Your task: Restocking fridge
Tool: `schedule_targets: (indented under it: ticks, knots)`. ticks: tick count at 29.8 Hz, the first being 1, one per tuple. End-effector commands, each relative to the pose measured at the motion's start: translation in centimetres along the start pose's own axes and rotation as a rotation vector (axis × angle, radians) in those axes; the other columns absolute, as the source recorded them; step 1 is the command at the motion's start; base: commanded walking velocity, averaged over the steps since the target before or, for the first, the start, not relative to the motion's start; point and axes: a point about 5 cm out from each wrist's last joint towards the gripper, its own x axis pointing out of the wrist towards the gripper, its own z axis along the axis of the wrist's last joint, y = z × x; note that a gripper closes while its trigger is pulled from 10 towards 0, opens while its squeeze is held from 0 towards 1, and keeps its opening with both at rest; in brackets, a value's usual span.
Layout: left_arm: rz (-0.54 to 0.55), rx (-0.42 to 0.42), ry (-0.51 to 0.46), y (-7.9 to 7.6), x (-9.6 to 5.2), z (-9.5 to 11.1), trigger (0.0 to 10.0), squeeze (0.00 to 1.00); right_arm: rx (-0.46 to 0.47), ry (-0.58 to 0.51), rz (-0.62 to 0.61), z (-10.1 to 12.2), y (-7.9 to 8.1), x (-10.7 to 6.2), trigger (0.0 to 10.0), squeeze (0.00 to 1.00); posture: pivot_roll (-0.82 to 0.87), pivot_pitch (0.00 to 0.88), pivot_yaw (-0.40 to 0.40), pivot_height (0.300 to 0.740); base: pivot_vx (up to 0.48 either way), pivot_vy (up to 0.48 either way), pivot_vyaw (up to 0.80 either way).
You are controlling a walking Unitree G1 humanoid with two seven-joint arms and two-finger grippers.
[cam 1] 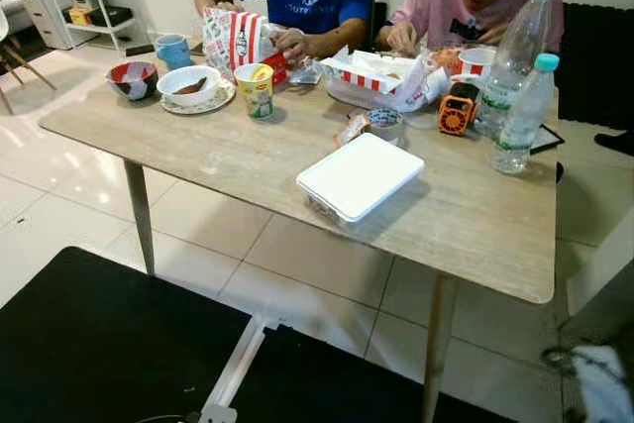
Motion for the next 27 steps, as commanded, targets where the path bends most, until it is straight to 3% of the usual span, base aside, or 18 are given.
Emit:
schedule_targets:
  ticks: [1, 2, 6, 8, 9, 12, 13, 14, 15, 16, 17, 19, 20, 21, 23, 25, 27]
  knots:
    - [-0.004, -0.013, 0.009, -0.2, 0.0, -0.2, 10.0, 0.00, 0.039, -0.038, -0.037, 1.3, -0.4, 0.0, 10.0, 0.00, -0.01, 0.000, 0.040, 0.740, 0.000, 0.000, 0.00]
    - [-0.004, -0.013, 0.009, -0.2, 0.0, -0.2, 10.0, 0.00, 0.039, -0.038, -0.037, 1.3, -0.4, 0.0, 10.0, 0.00, -0.01, 0.000, 0.040, 0.740, 0.000, 0.000, 0.00]
    - [-0.011, -0.014, 0.005, -0.2, 0.0, -0.2, 10.0, 0.00, 0.233, -0.368, -0.177, 10.5, -4.4, -1.2, 10.0, 0.00, -0.01, 0.000, 0.035, 0.740, 0.000, 0.000, 0.00]
    - [-0.011, -0.014, 0.005, -0.2, 0.0, -0.2, 10.0, 0.00, 0.233, -0.368, -0.177, 10.5, -4.4, -1.2, 10.0, 0.00, -0.01, 0.000, 0.035, 0.740, 0.000, 0.000, 0.00]
    - [-0.011, -0.014, 0.005, -0.2, 0.0, -0.2, 10.0, 0.00, 0.275, -0.433, -0.192, 12.0, -5.0, -1.7, 10.0, 0.00, -0.01, 0.000, 0.035, 0.740, 0.000, 0.000, 0.00]
    - [-0.012, -0.015, 0.006, -0.2, 0.0, -0.2, 10.0, 0.00, 0.352, -0.500, -0.174, 13.4, -5.4, -2.2, 10.0, 0.00, -0.01, 0.000, 0.034, 0.740, 0.000, 0.000, 0.00]
    - [-0.013, -0.018, 0.006, -0.2, 0.0, -0.3, 10.0, 0.00, 0.464, -0.603, -0.113, 15.8, -5.6, -3.2, 10.0, 0.00, -0.01, 0.000, 0.032, 0.740, 0.000, 0.000, 0.00]
    - [-0.013, -0.018, 0.006, -0.2, 0.0, -0.3, 10.0, 0.00, 0.464, -0.603, -0.113, 15.8, -5.6, -3.2, 10.0, 0.00, -0.01, 0.000, 0.032, 0.740, 0.000, 0.000, 0.00]
    - [-0.014, -0.023, 0.006, -0.1, 0.0, -0.2, 10.0, 0.00, 0.582, -0.704, -0.040, 18.2, -5.9, -4.3, 10.0, 0.00, 0.00, 0.000, 0.026, 0.740, 0.000, 0.000, 0.00]
    - [-0.014, -0.023, 0.006, -0.1, 0.0, -0.2, 10.0, 0.00, 0.582, -0.704, -0.040, 18.2, -5.9, -4.3, 10.0, 0.00, 0.00, 0.000, 0.026, 0.740, 0.000, 0.000, 0.00]
    - [-0.013, -0.030, 0.004, -0.1, 0.0, -0.2, 10.0, 0.00, 0.737, -0.807, 0.092, 20.8, -5.8, -5.8, 10.0, 0.00, 0.00, 0.000, 0.025, 0.740, 0.000, 0.000, 0.00]
    - [-0.011, -0.035, 0.002, -0.1, 0.0, -0.2, 10.0, 0.00, 0.873, -0.961, 0.361, 24.7, -4.8, -8.4, 10.0, 0.00, 0.00, 0.000, 0.025, 0.740, 0.000, 0.000, 0.00]
    - [-0.010, -0.036, 0.003, -0.1, 0.0, -0.2, 10.0, 0.00, 0.871, -1.012, 0.443, 25.9, -4.3, -9.5, 10.0, 0.00, 0.00, 0.000, 0.028, 0.740, 0.000, 0.000, 0.00]
    - [-0.010, -0.036, 0.003, -0.1, 0.0, -0.2, 10.0, 0.00, 0.871, -1.012, 0.443, 25.9, -4.3, -9.5, 10.0, 0.00, 0.00, 0.000, 0.028, 0.740, 0.000, 0.000, 0.00]
    - [-0.006, -0.044, 0.001, 0.0, 0.0, -0.2, 10.0, 0.00, 0.834, -1.075, 0.613, 27.9, -3.0, -11.3, 10.0, 0.00, 0.00, 0.000, 0.028, 0.740, 0.000, 0.000, 0.00]
    - [-0.005, -0.046, -0.001, 0.0, 0.0, -0.2, 10.0, 0.00, 0.821, -1.085, 0.648, 28.3, -2.7, -11.8, 10.0, 0.00, 0.00, 0.000, 0.028, 0.740, 0.000, 0.000, 0.00]
    - [-0.002, -0.049, -0.002, 0.0, 0.0, -0.2, 10.0, 0.00, 0.789, -1.063, 0.754, 28.9, -1.3, -12.4, 10.0, 0.00, -0.01, 0.000, 0.030, 0.740, 0.000, 0.000, 0.00]
